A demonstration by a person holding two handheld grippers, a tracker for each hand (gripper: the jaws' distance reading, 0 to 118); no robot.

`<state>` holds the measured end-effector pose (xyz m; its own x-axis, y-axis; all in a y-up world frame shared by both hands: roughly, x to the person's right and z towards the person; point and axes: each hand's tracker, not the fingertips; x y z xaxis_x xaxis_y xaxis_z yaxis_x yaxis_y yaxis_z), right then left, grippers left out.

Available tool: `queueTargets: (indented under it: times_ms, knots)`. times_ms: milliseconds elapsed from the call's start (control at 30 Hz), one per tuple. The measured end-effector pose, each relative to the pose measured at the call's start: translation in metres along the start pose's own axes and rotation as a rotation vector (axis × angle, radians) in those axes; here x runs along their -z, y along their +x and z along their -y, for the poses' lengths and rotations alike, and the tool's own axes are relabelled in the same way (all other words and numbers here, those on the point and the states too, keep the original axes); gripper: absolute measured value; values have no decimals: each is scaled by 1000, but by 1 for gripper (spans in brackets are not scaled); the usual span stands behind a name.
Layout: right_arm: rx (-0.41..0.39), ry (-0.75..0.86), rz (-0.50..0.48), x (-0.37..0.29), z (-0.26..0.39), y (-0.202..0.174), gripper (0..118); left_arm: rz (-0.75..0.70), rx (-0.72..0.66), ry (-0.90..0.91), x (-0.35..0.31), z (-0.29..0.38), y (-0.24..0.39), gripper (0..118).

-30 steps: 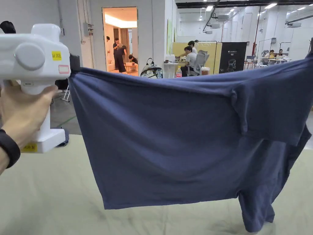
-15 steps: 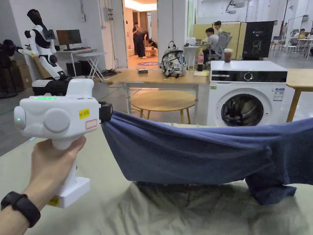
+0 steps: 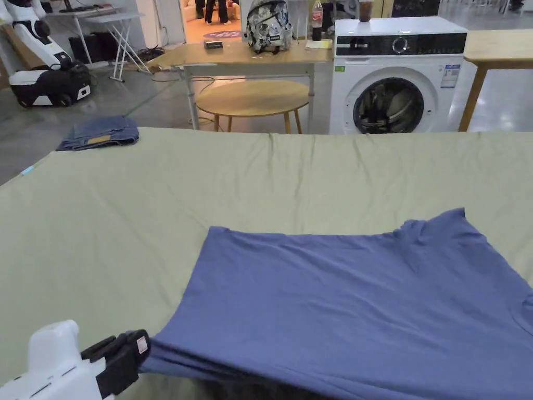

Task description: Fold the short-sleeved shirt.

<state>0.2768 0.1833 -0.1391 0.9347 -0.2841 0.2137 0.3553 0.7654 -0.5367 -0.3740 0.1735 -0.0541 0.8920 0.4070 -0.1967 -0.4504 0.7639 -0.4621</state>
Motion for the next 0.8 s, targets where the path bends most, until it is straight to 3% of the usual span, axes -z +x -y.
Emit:
queueTargets:
  times_ms: [100, 167, 200, 233, 300, 333, 433, 533, 633, 733, 767, 800]
  knots:
    - [64, -57, 14, 5, 29, 17, 0, -27, 28, -89, 7, 36, -12, 0]
    - [41, -76, 23, 11, 44, 21, 0, -15, 21, -120, 13, 52, -22, 0]
    - [17, -65, 7, 13, 52, 23, 8, -5, 24, -148, 17, 57, -27, 5]
    - [-37, -72, 23, 15, 57, 24, 29, -23, 30, -146, 16, 60, -29, 21]
    - [-110, -79, 70, 15, 64, 25, 80, -35, 32, -145, 11, 60, -33, 84]
    - [-102, -77, 41, 10, 65, 28, 83, -35, 36, -130, 1, 54, -38, 82]
    - [-162, -14, 41, -19, 56, 16, 82, -12, 95, -33, -27, 31, -26, 82]
    - [-222, 123, 74, -55, 37, -11, 82, -32, 269, 149, -63, 1, 9, 82]
    - [-263, 221, -44, -85, 23, -44, 76, -86, 393, 290, -89, -17, 48, 82]
    - [-316, 238, -103, -90, 15, -66, 48, -91, 410, 380, -101, -29, 79, 77]
    - [-323, 234, -137, -92, 15, -74, 27, -68, 402, 370, -103, -31, 84, 67]
    - [-352, 232, -167, -93, 16, -83, 0, -44, 387, 374, -105, -33, 89, 36]
